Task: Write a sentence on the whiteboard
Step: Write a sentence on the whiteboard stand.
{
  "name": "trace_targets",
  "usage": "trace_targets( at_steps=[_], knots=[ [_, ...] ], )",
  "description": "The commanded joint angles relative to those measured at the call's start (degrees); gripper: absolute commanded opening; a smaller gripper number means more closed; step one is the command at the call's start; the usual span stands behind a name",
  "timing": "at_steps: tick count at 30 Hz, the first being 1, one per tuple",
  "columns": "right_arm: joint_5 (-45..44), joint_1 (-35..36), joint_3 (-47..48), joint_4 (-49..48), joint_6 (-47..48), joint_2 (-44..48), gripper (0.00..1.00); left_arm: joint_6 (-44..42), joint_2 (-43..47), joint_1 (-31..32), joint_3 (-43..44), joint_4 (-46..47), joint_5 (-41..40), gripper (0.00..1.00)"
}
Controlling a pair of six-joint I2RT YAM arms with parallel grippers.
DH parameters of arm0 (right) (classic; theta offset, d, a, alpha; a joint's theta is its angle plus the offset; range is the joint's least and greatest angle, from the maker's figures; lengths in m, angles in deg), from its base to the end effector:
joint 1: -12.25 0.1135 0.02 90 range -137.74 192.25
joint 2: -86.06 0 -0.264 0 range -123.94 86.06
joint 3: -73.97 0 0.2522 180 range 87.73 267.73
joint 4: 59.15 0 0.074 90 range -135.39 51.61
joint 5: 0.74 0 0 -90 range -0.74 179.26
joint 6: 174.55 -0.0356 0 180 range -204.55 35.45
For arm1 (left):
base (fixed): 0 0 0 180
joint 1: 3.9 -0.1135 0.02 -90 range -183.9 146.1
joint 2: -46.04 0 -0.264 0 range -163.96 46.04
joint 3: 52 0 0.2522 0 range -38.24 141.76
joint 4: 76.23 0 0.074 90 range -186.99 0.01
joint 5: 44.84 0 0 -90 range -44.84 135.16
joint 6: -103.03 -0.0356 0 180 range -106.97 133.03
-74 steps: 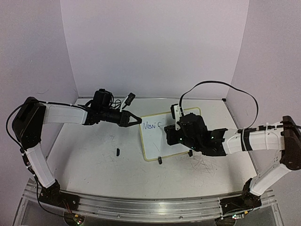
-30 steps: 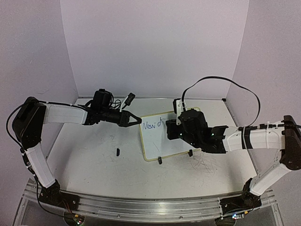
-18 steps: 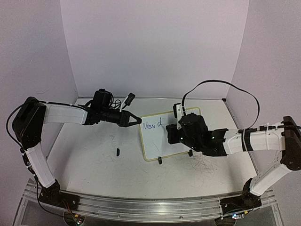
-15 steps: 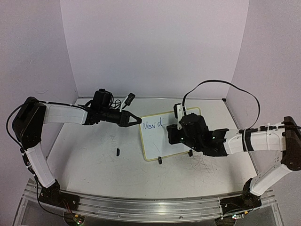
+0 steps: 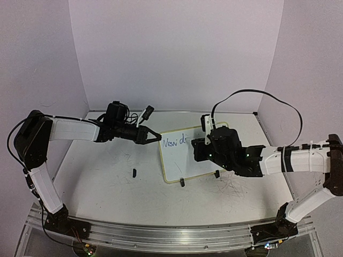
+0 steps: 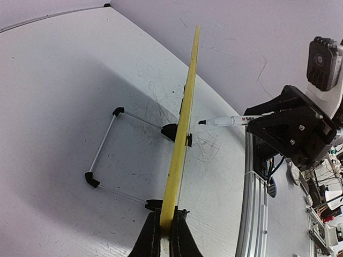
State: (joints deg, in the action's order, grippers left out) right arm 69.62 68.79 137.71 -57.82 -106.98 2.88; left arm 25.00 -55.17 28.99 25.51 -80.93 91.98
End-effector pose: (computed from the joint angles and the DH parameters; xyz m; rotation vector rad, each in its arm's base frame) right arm 0.1903 0.2662 0.2536 -0.3480 1.9258 0.5933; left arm 0.3124 -0.2329 0.2243 0.9091 1.9556 -1.3106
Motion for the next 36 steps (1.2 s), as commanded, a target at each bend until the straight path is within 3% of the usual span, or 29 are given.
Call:
trace_targets(
  at_steps=[1,36],
  knots=[
    [-0.87,-0.11,2.4,-1.49,0.82,-1.33,0.0,-0.51,-0.53,-0.05,0.1,-3.69,-0.88,0.0],
    [-4.09,-0.17,-0.33,0.87,-0.7,-0.17,0.0,-0.43,-0.82,-0.08,0.26,-3.64,-0.76,0.0]
  ],
)
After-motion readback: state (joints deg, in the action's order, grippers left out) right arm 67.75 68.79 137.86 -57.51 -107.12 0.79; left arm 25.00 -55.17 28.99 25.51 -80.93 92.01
